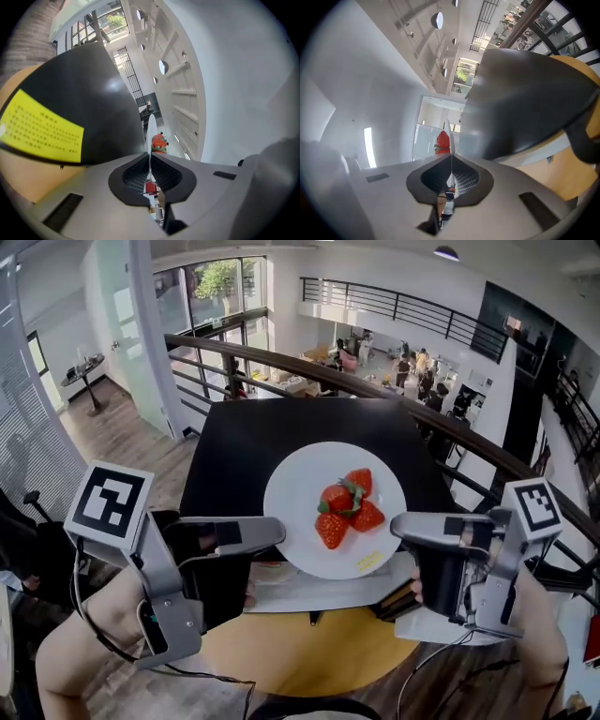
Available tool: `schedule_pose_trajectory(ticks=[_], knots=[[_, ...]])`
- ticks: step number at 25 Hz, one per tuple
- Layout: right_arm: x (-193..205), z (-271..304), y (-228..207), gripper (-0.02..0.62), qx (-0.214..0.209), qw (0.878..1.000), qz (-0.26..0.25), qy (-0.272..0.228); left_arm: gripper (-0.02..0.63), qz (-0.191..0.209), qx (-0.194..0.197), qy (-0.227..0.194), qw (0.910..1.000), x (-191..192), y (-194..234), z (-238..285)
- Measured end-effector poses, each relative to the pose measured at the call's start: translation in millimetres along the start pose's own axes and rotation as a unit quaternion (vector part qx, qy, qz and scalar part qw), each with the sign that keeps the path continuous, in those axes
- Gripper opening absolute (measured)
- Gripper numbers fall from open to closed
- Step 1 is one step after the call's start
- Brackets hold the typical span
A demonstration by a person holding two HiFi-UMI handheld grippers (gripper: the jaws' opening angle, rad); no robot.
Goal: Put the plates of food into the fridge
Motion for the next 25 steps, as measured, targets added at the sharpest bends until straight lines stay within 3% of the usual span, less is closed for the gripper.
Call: schedule_pose_trajectory(ticks=[5,10,17,22,25], knots=[[61,-40,-46,0.018,-0.006,1.0,-0.019,-0.014,0.015,-0.022,0.004,-0.005,0.9997,79,39,2],[106,-56,-73,0.018,-0.016,1.0,-0.005,-0.019,0.015,-0.012,0.001,-0.018,0.9998,129,60,-11],[139,-62,-103,0.018,-0.036,0.999,-0.002,-0.027,0.015,-0.026,0.002,-0.034,0.9991,169,89,-22],[157,-60,-125,0.018,-0.033,0.998,-0.027,-0.035,0.015,-0.037,0.01,-0.048,0.9981,189,123,-25],[167,-58,-150,0.018,-0.027,0.999,-0.003,-0.048,0.015,-0.06,0.002,-0.056,0.9966,201,148,-25]])
Point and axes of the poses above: the fingertips, and each gripper's own axes: z forward along the fingers, y to its left, x out of its underside, the point moved 8 cm from there along -z, backward along the fingers, and after that the axes turned 5 degrees about -y, right-handed, at the moved point
